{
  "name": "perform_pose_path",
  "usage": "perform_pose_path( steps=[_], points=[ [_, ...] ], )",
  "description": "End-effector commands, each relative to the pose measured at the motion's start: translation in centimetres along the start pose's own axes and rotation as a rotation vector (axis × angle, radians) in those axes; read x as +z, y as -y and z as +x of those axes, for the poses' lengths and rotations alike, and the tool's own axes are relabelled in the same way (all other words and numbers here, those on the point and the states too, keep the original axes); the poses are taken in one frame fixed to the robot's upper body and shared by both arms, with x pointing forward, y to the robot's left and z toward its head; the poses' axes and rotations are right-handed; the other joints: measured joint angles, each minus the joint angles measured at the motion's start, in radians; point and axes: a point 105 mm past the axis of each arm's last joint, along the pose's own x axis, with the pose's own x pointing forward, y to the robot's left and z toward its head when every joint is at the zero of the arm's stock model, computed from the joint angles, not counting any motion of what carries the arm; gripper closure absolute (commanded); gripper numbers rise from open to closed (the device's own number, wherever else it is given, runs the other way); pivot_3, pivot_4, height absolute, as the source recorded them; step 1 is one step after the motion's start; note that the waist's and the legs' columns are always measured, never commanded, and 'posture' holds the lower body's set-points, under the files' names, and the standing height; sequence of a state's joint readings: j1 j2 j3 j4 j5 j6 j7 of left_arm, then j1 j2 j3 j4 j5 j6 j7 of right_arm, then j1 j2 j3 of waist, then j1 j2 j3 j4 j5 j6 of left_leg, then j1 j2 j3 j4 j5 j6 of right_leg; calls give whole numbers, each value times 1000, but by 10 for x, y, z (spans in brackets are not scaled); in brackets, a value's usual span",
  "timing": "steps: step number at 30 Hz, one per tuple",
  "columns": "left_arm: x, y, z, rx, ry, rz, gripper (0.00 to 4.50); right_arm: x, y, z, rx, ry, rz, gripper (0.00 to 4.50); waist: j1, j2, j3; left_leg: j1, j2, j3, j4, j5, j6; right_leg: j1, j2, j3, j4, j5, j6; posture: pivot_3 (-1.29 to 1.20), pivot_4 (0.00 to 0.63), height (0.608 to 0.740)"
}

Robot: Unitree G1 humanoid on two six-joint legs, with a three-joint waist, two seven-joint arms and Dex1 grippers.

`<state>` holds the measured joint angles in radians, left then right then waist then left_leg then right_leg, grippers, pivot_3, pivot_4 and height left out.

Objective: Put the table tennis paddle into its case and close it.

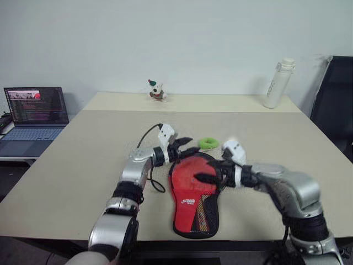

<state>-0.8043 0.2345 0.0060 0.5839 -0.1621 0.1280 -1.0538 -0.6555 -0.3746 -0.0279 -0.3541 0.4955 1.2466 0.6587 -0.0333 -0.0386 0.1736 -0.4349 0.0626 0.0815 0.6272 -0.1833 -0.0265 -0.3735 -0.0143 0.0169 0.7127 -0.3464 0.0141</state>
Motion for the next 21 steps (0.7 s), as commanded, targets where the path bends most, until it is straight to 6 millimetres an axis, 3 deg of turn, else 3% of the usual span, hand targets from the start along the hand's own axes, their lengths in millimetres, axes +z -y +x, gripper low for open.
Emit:
perform_pose_path(
  steps=[1,4,8,14,21],
  points=[
    [8,21,5,-71,-4,19,1678,24,14,-13,-22,67,0,0,1,0,0,0,0,0,0,0,1,0,0,0,0,0,0,0,150,740],
    [-17,30,5,-66,-95,5,1678,36,49,-13,-153,84,-10,0,1,0,0,1,-1,0,1,-2,4,1,0,1,0,0,0,0,150,740],
    [-36,33,1,-54,-170,1,1678,41,88,9,-301,104,6,0,-3,0,0,1,-1,1,0,-2,4,0,0,1,1,0,0,0,150,740],
    [-40,34,-3,-40,-181,-7,1678,37,122,49,-437,128,61,0,-10,1,1,1,0,2,-1,-1,2,-1,0,2,0,0,0,0,150,740],
    [-44,42,-9,-34,-196,-15,1678,32,143,74,-641,164,86,0,-9,2,1,0,0,2,-1,0,0,0,-1,2,-1,0,0,0,150,740]
  ],
)
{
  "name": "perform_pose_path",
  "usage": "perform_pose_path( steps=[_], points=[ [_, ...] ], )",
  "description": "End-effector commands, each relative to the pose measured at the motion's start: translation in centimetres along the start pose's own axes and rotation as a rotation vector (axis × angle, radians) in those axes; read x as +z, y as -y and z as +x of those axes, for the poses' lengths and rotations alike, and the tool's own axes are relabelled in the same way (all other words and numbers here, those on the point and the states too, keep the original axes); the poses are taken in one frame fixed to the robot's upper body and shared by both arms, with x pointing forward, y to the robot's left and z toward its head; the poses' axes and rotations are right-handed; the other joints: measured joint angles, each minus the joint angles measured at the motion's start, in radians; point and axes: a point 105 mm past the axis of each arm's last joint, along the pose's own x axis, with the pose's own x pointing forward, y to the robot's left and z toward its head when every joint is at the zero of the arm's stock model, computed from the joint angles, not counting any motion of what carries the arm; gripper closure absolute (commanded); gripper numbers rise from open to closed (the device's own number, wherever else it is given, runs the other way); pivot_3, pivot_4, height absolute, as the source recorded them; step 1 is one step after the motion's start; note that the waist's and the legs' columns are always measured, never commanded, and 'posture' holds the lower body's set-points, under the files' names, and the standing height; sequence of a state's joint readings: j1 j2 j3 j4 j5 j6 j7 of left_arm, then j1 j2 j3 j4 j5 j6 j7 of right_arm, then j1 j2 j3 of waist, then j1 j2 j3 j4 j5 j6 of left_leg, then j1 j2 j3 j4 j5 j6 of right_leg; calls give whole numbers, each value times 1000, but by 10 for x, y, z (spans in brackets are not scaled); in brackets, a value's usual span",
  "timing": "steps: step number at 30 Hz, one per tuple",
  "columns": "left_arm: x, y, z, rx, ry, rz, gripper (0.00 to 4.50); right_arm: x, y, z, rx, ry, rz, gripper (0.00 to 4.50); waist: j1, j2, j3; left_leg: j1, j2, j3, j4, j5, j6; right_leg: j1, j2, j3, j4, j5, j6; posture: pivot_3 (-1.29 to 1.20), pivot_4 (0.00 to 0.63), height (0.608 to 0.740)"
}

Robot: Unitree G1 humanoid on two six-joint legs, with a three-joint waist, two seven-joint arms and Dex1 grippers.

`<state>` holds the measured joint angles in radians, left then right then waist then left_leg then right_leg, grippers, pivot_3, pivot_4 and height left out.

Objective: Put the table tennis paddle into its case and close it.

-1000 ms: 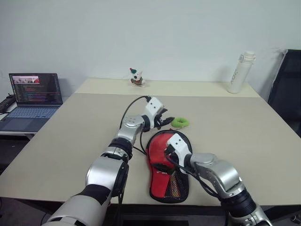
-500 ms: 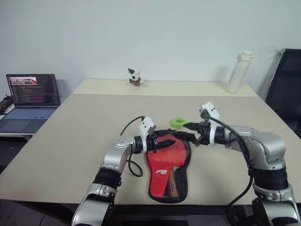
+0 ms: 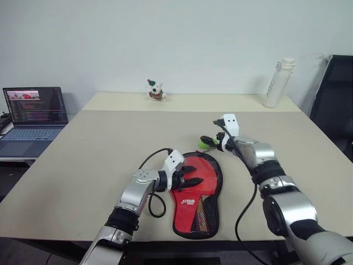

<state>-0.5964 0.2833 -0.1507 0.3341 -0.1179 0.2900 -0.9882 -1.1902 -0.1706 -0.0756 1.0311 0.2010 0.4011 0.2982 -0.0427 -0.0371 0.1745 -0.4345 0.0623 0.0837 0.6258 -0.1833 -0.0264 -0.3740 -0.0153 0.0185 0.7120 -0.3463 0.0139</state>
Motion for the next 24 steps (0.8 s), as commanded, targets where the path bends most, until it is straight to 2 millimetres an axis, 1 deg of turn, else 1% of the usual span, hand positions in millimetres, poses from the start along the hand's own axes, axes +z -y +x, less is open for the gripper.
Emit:
perform_pose_path(
  steps=[1,4,9,11,12,15,18,20,22,23,24],
  points=[
    [7,5,-1,-2,15,19,1678,10,4,6,-100,75,-27,0,1,0,0,0,0,0,0,0,0,0,0,0,0,0,0,0,150,740],
    [6,7,-2,7,10,17,1678,-3,6,9,-165,56,-60,0,0,0,0,0,0,0,0,0,0,0,0,0,0,0,0,0,150,740],
    [4,6,-7,33,-5,21,1678,-34,-9,16,-163,-22,-32,0,-3,0,0,0,0,0,0,0,0,0,0,0,0,0,0,0,150,740],
    [3,6,-8,39,-8,21,1638,-40,-15,17,-158,-36,-34,432,-6,0,0,0,0,0,0,0,0,0,0,0,1,0,0,0,150,740],
    [3,6,-9,40,-9,21,1638,-42,-17,18,-157,-39,-35,567,-7,0,0,0,0,0,0,0,0,0,0,0,1,0,0,0,150,740],
    [2,5,-11,47,-17,20,1638,-45,-23,20,-156,-43,-27,1619,-9,0,0,0,0,0,0,0,0,0,0,0,1,0,0,0,150,740],
    [1,5,-12,48,-24,20,1638,-44,-25,20,-156,-38,-22,2763,-9,0,0,0,0,0,0,0,0,0,0,0,1,0,0,0,150,740],
    [-1,6,-12,46,-29,21,1638,-43,-24,20,-158,-34,-24,3438,-9,0,0,0,0,0,0,0,0,0,0,0,1,0,0,0,150,740],
    [-1,6,-11,44,-31,20,1638,-41,-20,19,-169,-31,-27,4217,-8,0,0,0,0,0,0,0,0,0,0,0,1,0,0,0,150,740],
    [-2,6,-10,43,-32,19,1638,-41,-18,19,-172,-29,-29,4479,-8,0,0,1,0,0,0,0,0,1,0,0,1,0,0,0,150,740],
    [-2,6,-10,40,-33,18,1638,-41,-16,18,-175,-28,-30,4479,-8,0,0,1,0,0,0,0,0,1,0,0,1,0,0,0,150,740]
  ],
)
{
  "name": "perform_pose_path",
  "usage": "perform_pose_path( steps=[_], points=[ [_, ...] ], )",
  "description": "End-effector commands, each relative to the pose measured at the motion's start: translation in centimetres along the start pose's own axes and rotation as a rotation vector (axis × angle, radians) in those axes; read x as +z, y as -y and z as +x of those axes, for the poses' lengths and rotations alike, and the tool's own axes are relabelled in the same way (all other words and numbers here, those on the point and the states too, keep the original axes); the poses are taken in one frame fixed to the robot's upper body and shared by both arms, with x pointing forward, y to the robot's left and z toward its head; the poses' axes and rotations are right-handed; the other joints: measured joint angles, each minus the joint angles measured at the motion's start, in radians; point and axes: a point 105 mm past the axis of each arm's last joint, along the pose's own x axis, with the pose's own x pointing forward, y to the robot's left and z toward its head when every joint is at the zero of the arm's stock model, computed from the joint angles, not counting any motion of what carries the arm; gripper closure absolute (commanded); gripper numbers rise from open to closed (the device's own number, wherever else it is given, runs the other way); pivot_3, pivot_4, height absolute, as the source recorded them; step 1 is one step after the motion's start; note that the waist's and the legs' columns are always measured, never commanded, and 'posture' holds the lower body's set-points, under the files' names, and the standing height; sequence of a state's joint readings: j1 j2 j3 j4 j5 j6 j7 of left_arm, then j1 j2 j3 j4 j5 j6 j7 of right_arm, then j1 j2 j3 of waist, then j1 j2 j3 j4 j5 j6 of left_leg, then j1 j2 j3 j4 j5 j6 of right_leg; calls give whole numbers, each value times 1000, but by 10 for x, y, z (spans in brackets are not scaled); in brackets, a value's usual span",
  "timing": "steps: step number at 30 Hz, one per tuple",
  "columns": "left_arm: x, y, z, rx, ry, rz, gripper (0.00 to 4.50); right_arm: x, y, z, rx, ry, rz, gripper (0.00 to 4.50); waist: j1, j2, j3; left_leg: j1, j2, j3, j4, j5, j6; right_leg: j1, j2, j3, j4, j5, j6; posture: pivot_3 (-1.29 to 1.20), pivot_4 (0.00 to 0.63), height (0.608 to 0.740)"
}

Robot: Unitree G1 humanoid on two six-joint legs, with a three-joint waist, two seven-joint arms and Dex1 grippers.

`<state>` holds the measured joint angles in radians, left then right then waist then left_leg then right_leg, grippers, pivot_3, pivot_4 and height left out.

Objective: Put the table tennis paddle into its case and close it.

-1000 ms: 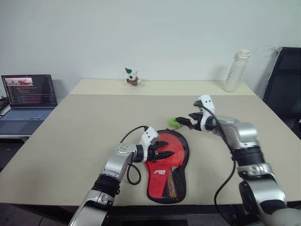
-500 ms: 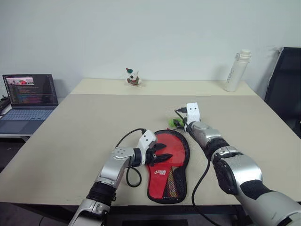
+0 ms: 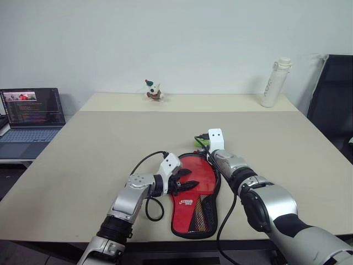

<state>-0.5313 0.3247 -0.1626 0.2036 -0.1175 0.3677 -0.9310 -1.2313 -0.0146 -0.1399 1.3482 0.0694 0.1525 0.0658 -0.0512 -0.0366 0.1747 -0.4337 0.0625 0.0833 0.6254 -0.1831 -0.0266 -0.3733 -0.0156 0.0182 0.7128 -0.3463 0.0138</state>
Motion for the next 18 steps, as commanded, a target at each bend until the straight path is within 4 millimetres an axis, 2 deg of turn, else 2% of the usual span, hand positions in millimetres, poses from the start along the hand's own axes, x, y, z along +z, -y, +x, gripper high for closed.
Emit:
perform_pose_path(
  steps=[1,10,18],
  points=[
    [3,4,2,-18,6,12,1638,11,11,-1,-24,38,3,4479,0,0,0,0,0,0,0,0,0,0,0,0,0,0,0,0,150,740],
    [-5,-1,9,-48,-38,25,1638,18,35,-6,-32,49,7,4479,11,0,0,0,0,0,0,0,0,0,0,0,0,0,0,0,150,740],
    [-40,-4,5,-165,-206,72,1638,24,48,-10,-29,53,77,4479,21,0,0,1,-1,0,1,0,0,1,-1,-1,0,0,0,0,150,740]
  ],
)
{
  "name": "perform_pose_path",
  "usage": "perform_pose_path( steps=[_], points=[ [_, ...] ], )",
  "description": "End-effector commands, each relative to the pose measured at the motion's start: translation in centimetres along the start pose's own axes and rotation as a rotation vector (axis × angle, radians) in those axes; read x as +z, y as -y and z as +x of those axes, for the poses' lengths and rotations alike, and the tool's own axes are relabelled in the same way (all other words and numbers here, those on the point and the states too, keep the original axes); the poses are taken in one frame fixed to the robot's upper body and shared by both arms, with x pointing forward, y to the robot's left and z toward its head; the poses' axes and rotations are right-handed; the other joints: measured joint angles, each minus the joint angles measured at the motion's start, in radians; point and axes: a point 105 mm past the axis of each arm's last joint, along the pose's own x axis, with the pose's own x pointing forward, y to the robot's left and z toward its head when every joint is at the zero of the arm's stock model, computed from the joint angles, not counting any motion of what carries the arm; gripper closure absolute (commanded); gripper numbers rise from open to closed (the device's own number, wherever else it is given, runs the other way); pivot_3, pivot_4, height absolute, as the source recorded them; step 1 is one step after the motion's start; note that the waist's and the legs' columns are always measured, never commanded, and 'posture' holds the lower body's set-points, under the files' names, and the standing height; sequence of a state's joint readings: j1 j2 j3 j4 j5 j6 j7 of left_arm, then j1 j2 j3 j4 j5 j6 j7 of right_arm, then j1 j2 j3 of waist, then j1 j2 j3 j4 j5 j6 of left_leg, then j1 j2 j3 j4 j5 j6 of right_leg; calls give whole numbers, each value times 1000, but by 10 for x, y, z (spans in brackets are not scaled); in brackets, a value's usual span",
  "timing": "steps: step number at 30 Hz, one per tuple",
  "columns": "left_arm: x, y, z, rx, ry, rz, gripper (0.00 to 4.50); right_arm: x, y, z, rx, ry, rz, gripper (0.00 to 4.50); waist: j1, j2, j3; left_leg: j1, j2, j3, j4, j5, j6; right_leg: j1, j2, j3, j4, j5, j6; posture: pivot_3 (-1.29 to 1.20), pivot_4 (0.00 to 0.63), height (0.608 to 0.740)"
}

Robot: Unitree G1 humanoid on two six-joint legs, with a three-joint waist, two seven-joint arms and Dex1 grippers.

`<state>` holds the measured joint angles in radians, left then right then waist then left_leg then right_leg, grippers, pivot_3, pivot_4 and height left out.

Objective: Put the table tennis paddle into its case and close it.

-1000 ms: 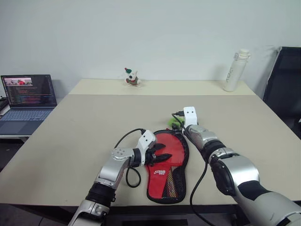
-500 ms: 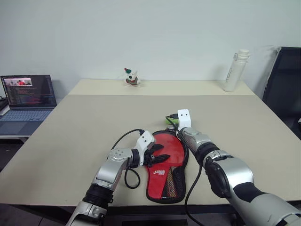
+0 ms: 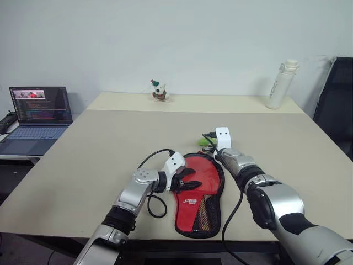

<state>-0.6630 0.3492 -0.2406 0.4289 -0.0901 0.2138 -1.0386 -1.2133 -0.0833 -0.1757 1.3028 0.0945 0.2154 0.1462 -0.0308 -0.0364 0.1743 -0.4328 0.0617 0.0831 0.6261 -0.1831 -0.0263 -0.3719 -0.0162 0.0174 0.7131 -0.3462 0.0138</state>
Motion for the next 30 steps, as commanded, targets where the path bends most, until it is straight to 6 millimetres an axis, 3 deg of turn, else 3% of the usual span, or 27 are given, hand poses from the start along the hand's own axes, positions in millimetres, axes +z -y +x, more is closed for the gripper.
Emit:
perform_pose_path(
  steps=[1,6,9,12,24,30],
  points=[
    [-41,6,-4,-64,-152,-28,1638,23,23,-7,-41,65,16,4479,1,0,0,0,0,0,0,0,0,0,0,0,0,0,0,0,150,740],
    [-49,4,-3,-84,-175,-29,1638,26,50,-19,-97,64,13,4479,4,0,-1,0,0,-1,0,-1,2,1,0,-1,0,0,0,0,150,740],
    [-51,6,3,-92,-175,-32,1638,20,72,-33,-145,47,-11,4479,12,2,-2,0,-1,-2,1,-2,3,2,-1,-2,0,0,0,0,150,740],
    [-52,8,7,-100,-173,-34,1638,8,81,-49,-152,12,-16,4479,28,4,-3,0,-3,-3,2,-1,5,3,-3,-2,0,0,0,0,150,740],
    [-55,8,11,-95,-178,-38,1638,-32,63,-121,-29,-139,-80,4479,38,7,-9,0,-5,-4,1,-1,7,4,-3,-3,-1,0,1,0,150,740],
    [-55,7,11,-92,-180,-35,1638,-48,43,-131,61,-212,-52,4479,36,8,-13,0,-4,-5,1,-2,7,4,-3,-3,-1,0,2,0,150,740]
  ],
)
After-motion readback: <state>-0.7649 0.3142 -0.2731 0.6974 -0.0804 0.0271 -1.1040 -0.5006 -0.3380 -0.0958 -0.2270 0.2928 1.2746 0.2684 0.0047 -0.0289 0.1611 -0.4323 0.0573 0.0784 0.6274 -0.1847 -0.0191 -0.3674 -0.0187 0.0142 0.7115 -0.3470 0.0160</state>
